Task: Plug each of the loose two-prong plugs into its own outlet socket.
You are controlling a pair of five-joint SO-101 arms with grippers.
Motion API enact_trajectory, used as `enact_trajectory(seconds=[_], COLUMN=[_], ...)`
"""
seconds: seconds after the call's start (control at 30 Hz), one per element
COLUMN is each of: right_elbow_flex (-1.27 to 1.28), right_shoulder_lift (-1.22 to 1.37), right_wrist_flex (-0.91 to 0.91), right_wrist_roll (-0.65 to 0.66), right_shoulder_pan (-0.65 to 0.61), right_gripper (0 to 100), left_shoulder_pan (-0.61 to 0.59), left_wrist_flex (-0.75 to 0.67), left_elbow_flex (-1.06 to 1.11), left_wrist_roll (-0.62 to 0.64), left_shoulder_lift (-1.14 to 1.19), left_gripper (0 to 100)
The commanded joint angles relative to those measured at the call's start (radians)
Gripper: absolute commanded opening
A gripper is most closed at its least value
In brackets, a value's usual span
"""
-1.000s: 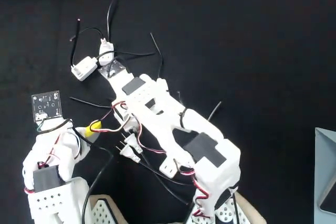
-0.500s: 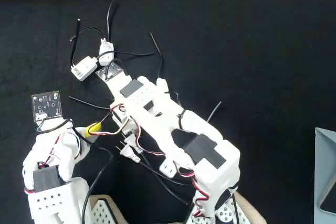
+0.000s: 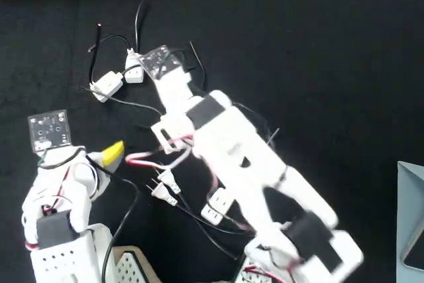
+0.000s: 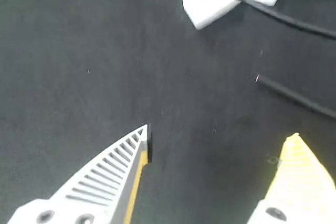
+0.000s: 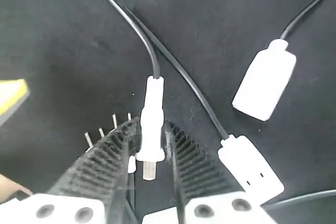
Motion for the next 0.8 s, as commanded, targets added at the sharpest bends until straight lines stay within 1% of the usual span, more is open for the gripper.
enact_trajectory(seconds=[0.0, 0.13, 0.2, 0.33, 0.47, 0.6, 0.77], right_elbow_flex=[0.096, 0.269, 0.349, 0.449, 0.495, 0.535, 0.549], right_shoulder_lift=[-0.228, -0.452, -0.547, -0.691, -0.774, -0.782, -0.782], right_wrist_flex=[-0.087, -0.235, -0.292, -0.313, -0.310, -0.310, -0.313], right_wrist_roll=[-0.008, -0.006, -0.006, -0.006, -0.006, -0.006, -0.006], right_shoulder_pan=[0.012, 0.011, -0.011, -0.077, -0.130, -0.192, -0.212], right_gripper=[1.2, 1.2, 1.2, 1.2, 1.2, 1.2, 1.2], left_shoulder_pan=[0.004, 0.079, 0.133, 0.225, 0.249, 0.252, 0.252], left_wrist_flex=[-0.015, -0.017, -0.021, -0.028, -0.071, -0.084, -0.077], left_elbow_flex=[-0.111, -0.137, -0.137, -0.139, -0.139, -0.159, -0.202], left_wrist_roll=[0.091, 0.140, 0.161, 0.173, 0.173, 0.175, 0.175], left_shoulder_lift=[-0.006, -0.006, -0.006, -0.006, -0.006, -0.006, -0.006], left_gripper=[38, 38, 38, 38, 38, 38, 38])
